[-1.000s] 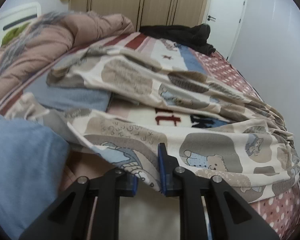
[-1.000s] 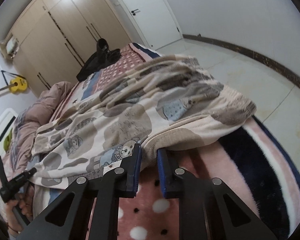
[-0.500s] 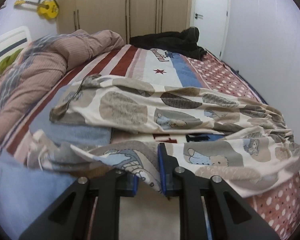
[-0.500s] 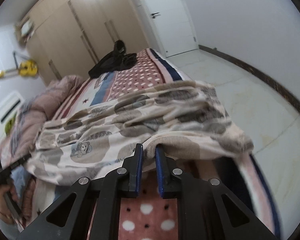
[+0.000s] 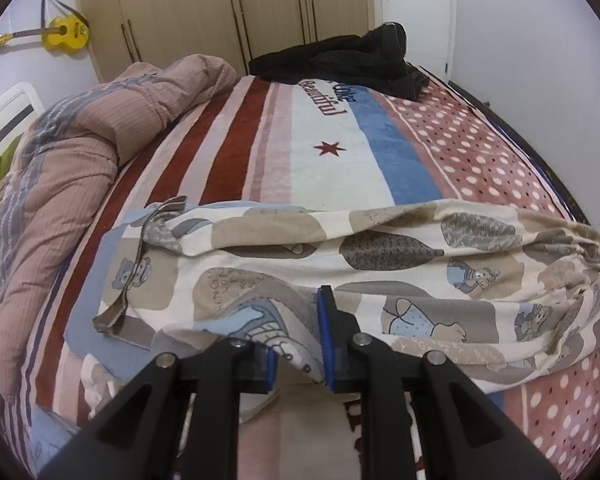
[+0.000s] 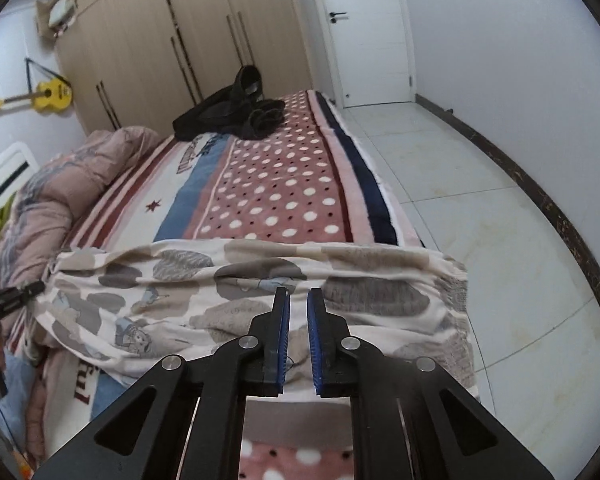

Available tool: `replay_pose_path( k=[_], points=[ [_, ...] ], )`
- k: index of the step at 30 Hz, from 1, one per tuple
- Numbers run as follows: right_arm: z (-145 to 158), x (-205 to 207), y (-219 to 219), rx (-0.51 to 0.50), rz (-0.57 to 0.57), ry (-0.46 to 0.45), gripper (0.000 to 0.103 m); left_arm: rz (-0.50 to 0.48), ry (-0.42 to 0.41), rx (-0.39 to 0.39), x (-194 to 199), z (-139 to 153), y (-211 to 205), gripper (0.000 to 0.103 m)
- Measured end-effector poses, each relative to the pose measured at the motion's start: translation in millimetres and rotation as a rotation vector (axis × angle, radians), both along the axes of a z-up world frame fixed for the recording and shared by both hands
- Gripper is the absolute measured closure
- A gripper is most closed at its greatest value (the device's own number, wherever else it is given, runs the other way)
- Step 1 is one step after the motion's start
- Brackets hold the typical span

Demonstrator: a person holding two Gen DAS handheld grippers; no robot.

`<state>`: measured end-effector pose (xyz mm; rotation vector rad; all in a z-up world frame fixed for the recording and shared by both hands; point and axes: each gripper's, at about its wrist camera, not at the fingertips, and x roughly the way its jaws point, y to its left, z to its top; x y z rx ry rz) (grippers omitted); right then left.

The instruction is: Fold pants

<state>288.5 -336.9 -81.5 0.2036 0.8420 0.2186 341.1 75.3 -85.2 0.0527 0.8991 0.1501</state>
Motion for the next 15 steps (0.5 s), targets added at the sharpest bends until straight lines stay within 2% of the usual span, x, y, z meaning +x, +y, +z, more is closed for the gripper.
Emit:
replay_pose_path(
  k=[3,5,7,9,12,15],
  points=[
    [-9,-7,10,0.062,0.073,0.016,0.095,-0.025,0.002,0.021,-16,-10,-7,0.085],
    [-26,-19,15,0.134,0.098,0.059,0.087,-0.024,-0.008,0.031,-28,-14,-10,0.073],
    [-39,-27,19,0.198,0.11,0.098,0.06,-0.036,-0.035,0.013,-40,-14,-13,0.068],
    [-51,-31,23,0.231,0.103,0.127,0.044,-0.038,-0.05,0.017,-47,-13,-15,0.068],
    [-62,-22,29,0.267,0.055,0.169,0.043,-0.053,-0.052,0.037,-50,-14,-19,0.068],
    [-71,-4,40,0.251,-0.021,0.215,0.037,-0.048,-0.047,0.028,-50,-16,-15,0.068]
  ],
)
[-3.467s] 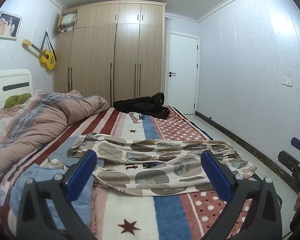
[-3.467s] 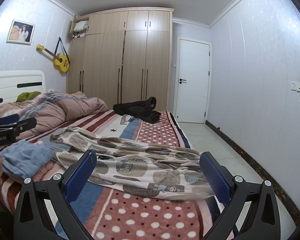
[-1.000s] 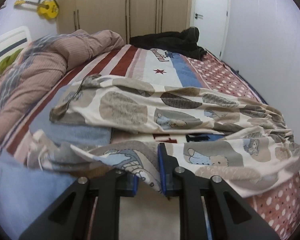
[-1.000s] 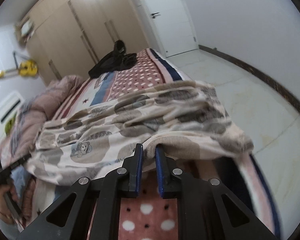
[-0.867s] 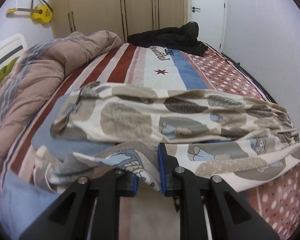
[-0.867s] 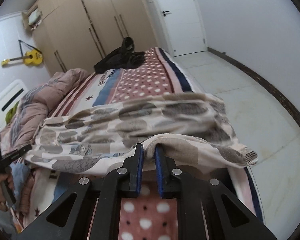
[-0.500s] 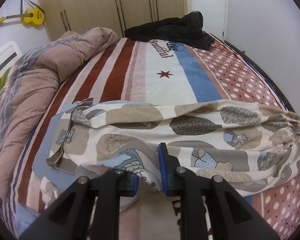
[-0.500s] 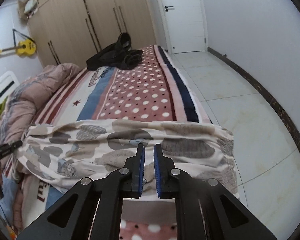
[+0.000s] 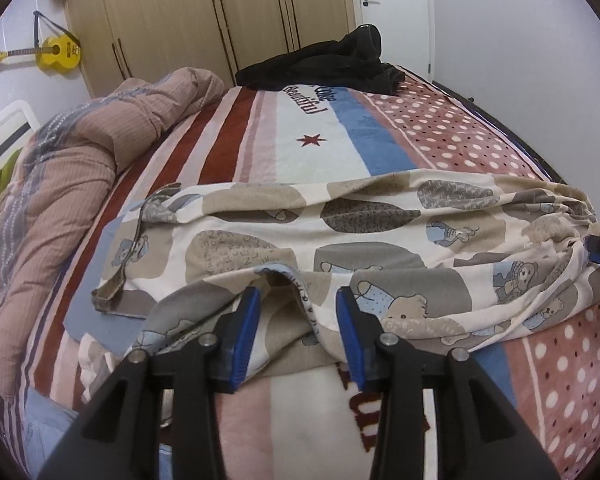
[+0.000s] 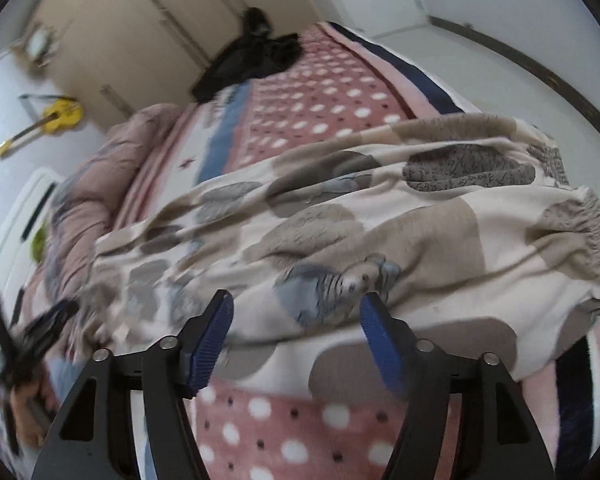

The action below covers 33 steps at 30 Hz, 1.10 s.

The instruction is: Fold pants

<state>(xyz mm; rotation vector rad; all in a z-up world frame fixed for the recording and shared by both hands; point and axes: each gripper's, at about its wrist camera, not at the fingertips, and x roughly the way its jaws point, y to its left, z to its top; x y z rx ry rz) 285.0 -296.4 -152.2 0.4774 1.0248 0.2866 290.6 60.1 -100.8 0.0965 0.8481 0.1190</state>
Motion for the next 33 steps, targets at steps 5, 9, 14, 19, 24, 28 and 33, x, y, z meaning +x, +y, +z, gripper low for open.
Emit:
replay_pose_path(
  k=[5,9,14,19,24,28,33],
  points=[
    [-16,28,11,-0.04,-0.142,0.087,0.03,0.012,-0.02,0.0,-5,-6,3,0.05],
    [-18,33,23,-0.145,-0.187,0.068,0.045,0.009,-0.025,-0.001,-7,-9,2,0.05],
    [-16,22,20,-0.214,-0.196,0.014,0.091,0.005,-0.036,-0.001,-8,-8,0,0.05],
    [-8,1,14,-0.21,-0.176,-0.05,0.097,0.002,-0.042,-0.001,-10,-5,-1,0.05],
    [3,-16,13,-0.186,-0.166,-0.086,0.097,0.002,-0.042,0.002,-11,-4,-1,0.05],
    [11,-25,10,-0.167,-0.158,-0.11,0.097,0.001,-0.01,-0.026,-7,-10,2,0.031],
    [18,-42,1,-0.158,-0.157,-0.149,0.098,0.035,0.061,-0.156,-7,-30,17,0.029]
  ],
)
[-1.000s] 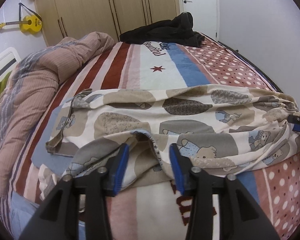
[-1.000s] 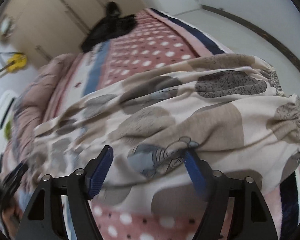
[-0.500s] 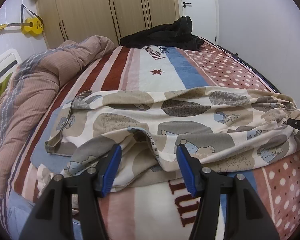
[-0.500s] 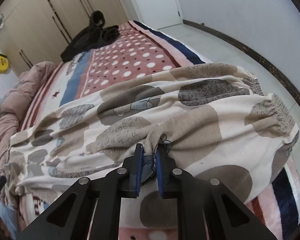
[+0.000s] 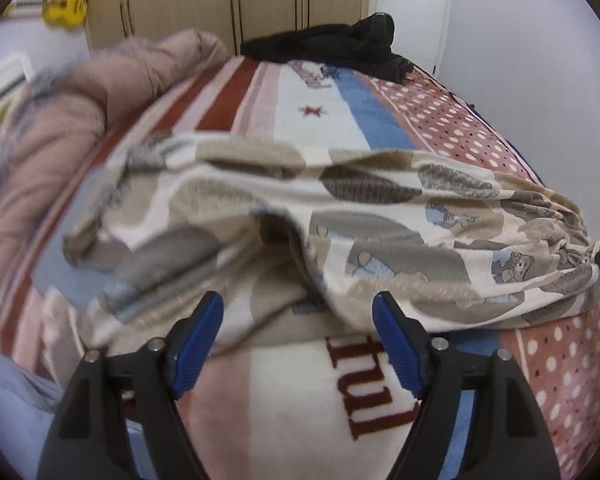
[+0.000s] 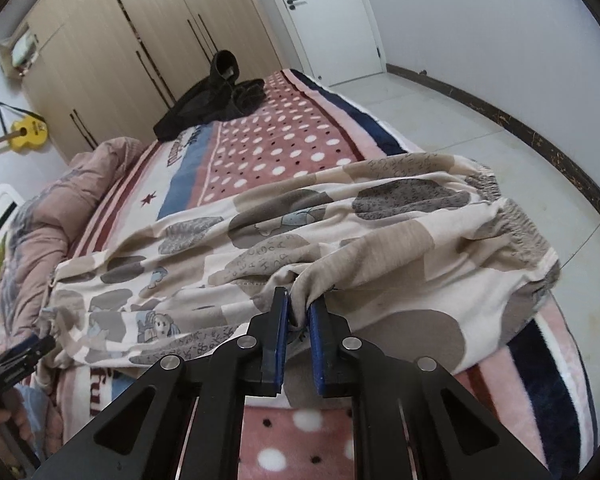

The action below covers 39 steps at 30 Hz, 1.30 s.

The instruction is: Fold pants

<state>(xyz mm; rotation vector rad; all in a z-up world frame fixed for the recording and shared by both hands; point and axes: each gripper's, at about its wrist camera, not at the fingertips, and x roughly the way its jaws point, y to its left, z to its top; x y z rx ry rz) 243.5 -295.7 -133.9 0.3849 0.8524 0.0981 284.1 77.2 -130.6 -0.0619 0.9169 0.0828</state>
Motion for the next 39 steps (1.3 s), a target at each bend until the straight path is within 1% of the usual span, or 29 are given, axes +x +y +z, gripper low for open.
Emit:
replay_pose_path(
  k=[3,5,7,9,12,13,15,16,19,22,23,24,25,27,30,31,32,34,37,39],
  points=[
    [-2,-15,-10,0.023,-0.01,-0.015,0.099,0.005,0.03,-0.066,-1,-10,5,0.029],
    [-4,-26,-16,0.043,-0.017,-0.023,0.099,0.035,0.047,-0.127,0,-16,12,0.029],
    [-5,-35,-20,0.048,-0.019,-0.03,0.099,0.076,0.038,-0.177,0,-18,22,0.029],
    [-5,-43,-25,0.05,-0.025,-0.038,0.099,0.108,0.002,-0.217,-3,-15,30,0.029],
    [-4,-55,-33,0.049,-0.03,-0.053,0.099,0.139,-0.046,-0.221,-6,-4,38,0.025],
    [-4,-59,-35,0.05,-0.03,-0.055,0.099,0.148,-0.051,-0.222,-5,-2,41,0.022],
    [-6,-65,-39,0.055,-0.032,-0.056,0.099,0.166,-0.041,-0.242,0,-3,49,0.022],
    [-6,-68,-41,0.055,-0.033,-0.056,0.099,0.191,-0.034,-0.255,3,-5,55,0.022],
    [-7,-75,-47,0.047,-0.046,-0.059,0.099,0.249,-0.025,-0.243,11,-9,69,0.022],
    [-11,-80,-52,0.059,-0.054,-0.045,0.099,0.305,0.023,-0.255,19,-19,86,0.022],
    [-13,-82,-53,0.06,-0.055,-0.039,0.099,0.322,0.042,-0.26,21,-23,90,0.023],
    [-14,-84,-53,0.057,-0.055,-0.036,0.099,0.334,0.06,-0.271,22,-27,93,0.026],
    [-15,-85,-53,0.055,-0.053,-0.034,0.099,0.345,0.083,-0.292,22,-31,96,0.034],
    [-17,-88,-52,0.056,-0.052,-0.029,0.099,0.338,0.097,-0.329,19,-31,99,0.036],
    [-18,-90,-52,0.058,-0.051,-0.026,0.099,0.296,0.146,-0.331,17,-29,92,0.035],
    [-18,-91,-52,0.057,-0.05,-0.026,0.099,0.296,0.15,-0.335,14,-27,91,0.035],
    [-18,-92,-51,0.058,-0.051,-0.025,0.099,0.3,0.138,-0.367,9,-24,92,0.033],
    [-18,-93,-52,0.061,-0.049,-0.026,0.099,0.287,0.123,-0.464,4,-21,96,0.03],
    [-18,-94,-51,0.064,-0.047,-0.026,0.099,0.28,0.134,-0.539,8,-23,100,0.03],
    [-18,-95,-51,0.068,-0.046,-0.023,0.099,0.284,0.141,-0.624,11,-28,106,0.03]
  ],
)
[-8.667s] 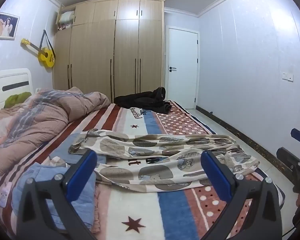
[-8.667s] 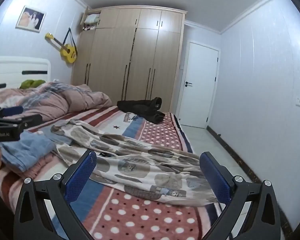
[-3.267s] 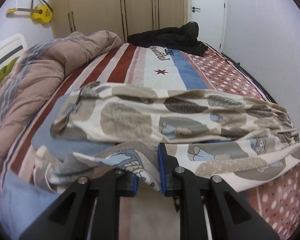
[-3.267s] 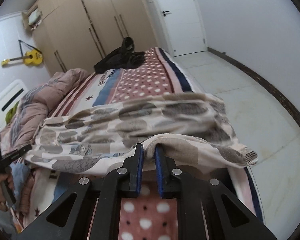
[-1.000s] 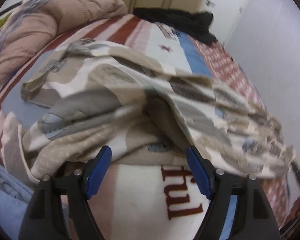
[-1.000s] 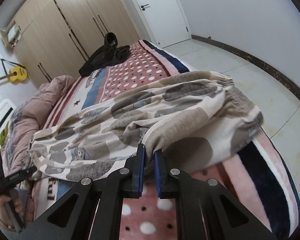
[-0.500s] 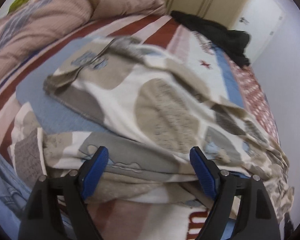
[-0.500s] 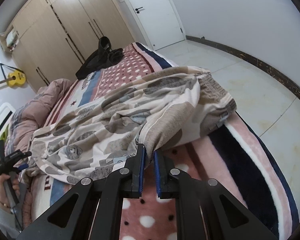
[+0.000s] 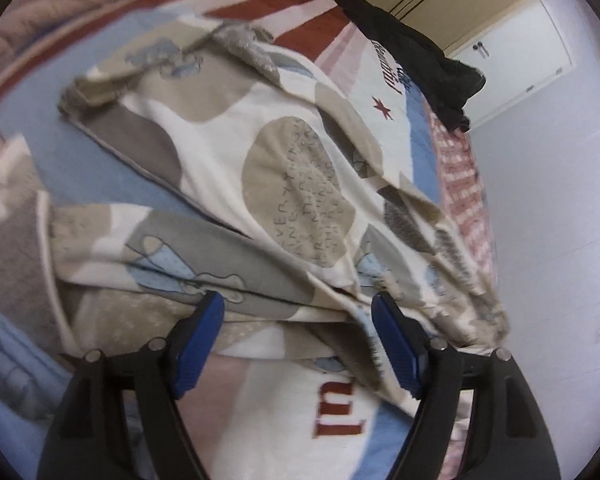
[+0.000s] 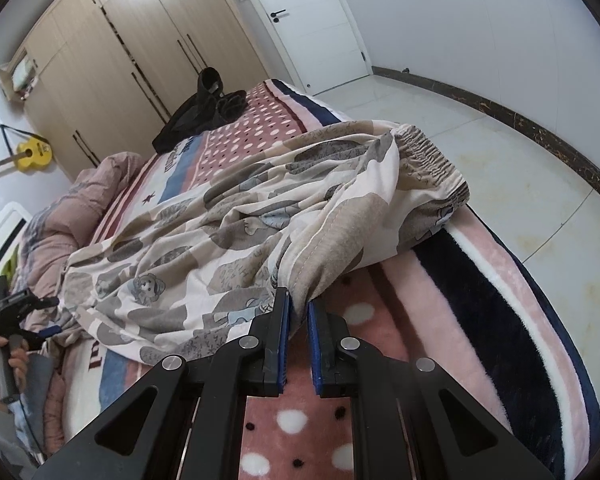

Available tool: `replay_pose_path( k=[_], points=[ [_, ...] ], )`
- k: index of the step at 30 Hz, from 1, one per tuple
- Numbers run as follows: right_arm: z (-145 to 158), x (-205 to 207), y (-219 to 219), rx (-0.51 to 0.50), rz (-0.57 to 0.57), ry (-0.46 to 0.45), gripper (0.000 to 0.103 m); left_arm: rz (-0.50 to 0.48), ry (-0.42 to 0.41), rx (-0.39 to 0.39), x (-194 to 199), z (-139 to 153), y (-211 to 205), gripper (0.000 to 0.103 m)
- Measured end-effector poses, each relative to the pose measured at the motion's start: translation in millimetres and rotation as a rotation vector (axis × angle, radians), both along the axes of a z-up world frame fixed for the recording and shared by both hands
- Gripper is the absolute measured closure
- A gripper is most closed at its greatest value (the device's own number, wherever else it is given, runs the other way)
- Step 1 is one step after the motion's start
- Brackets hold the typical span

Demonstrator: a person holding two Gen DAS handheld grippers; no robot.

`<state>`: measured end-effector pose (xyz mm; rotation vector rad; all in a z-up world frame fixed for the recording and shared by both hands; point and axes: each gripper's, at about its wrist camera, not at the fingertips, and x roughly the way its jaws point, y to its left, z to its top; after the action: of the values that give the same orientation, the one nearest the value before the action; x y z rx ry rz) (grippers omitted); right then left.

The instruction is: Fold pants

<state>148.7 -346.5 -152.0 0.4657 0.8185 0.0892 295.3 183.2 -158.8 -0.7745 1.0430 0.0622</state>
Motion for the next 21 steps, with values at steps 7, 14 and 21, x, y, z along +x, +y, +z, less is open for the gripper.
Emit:
replay_pose_path(
  k=[7,14,21],
  points=[
    [0,-1,4,-0.02,0.016,0.001,0.099,0.042,0.099,-0.006,17,-23,10,0.058],
    [-6,-1,3,-0.02,0.018,0.016,0.099,0.026,0.094,0.097,14,-12,12,0.099],
    [1,1,0,-0.005,0.024,0.003,0.099,-0.012,-0.008,0.214,7,30,8,0.1]
  ],
)
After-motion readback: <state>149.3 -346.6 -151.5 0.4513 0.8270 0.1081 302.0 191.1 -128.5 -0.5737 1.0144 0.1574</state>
